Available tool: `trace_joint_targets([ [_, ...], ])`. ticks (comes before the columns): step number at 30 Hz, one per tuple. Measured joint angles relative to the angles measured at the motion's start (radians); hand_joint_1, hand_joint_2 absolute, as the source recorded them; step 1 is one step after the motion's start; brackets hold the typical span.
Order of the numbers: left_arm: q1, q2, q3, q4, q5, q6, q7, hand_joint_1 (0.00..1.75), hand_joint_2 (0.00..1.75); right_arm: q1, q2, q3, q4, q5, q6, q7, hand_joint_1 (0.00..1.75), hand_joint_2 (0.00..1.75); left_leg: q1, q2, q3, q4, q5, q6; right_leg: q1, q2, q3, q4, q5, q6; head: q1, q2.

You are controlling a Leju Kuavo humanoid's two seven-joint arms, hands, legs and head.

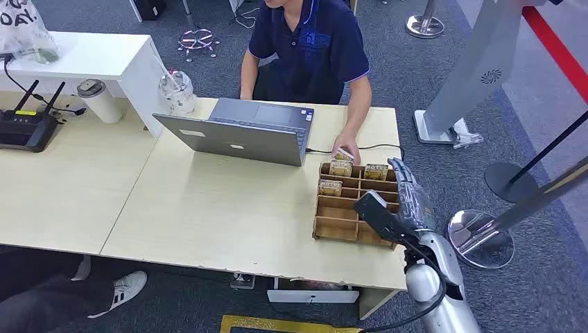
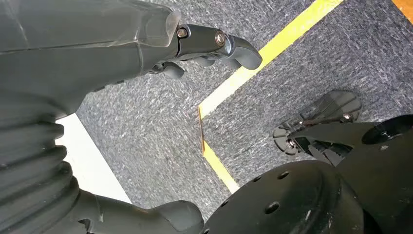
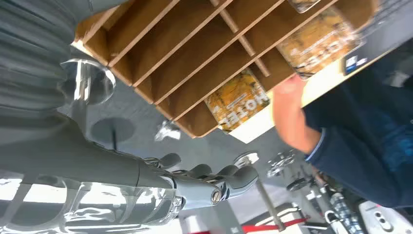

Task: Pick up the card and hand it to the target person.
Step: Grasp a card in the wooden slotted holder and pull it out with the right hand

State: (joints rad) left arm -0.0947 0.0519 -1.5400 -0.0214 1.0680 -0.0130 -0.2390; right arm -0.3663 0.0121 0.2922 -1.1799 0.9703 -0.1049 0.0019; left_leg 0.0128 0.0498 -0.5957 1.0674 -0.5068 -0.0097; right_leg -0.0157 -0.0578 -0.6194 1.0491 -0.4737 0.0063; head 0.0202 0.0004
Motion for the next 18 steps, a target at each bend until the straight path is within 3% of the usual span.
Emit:
trace_joint_targets([
  [6, -0.011, 0.004, 0.000, 0.000, -0.020, 0.035, -0.012, 0.00, 1.75, -0.056, -0.014, 0.044, 0.053, 0.207, -0.078, 0.066, 0.00, 1.75, 0.000, 0.000, 0.000, 0.000, 0.001, 0.000, 0.000, 0.000, 0.000, 0.000, 0.000, 0.000, 0.000, 0.000],
  [10, -0.035, 0.005, 0.000, 0.000, -0.020, 0.058, -0.025, 0.00, 1.75, -0.123, -0.017, 0.080, 0.078, 0.327, -0.090, 0.110, 1.73, 1.75, 0.000, 0.000, 0.000, 0.000, 0.001, -0.001, 0.000, 0.000, 0.000, 0.000, 0.001, -0.001, 0.000, 0.000],
  [18, -0.046, 0.006, 0.000, 0.000, -0.012, 0.064, -0.031, 0.00, 1.75, -0.209, -0.008, 0.119, 0.144, 0.378, -0.086, 0.133, 1.75, 1.75, 0.000, 0.000, 0.000, 0.000, 0.001, -0.001, 0.000, 0.000, 0.000, 0.000, 0.001, -0.001, 0.000, 0.000],
])
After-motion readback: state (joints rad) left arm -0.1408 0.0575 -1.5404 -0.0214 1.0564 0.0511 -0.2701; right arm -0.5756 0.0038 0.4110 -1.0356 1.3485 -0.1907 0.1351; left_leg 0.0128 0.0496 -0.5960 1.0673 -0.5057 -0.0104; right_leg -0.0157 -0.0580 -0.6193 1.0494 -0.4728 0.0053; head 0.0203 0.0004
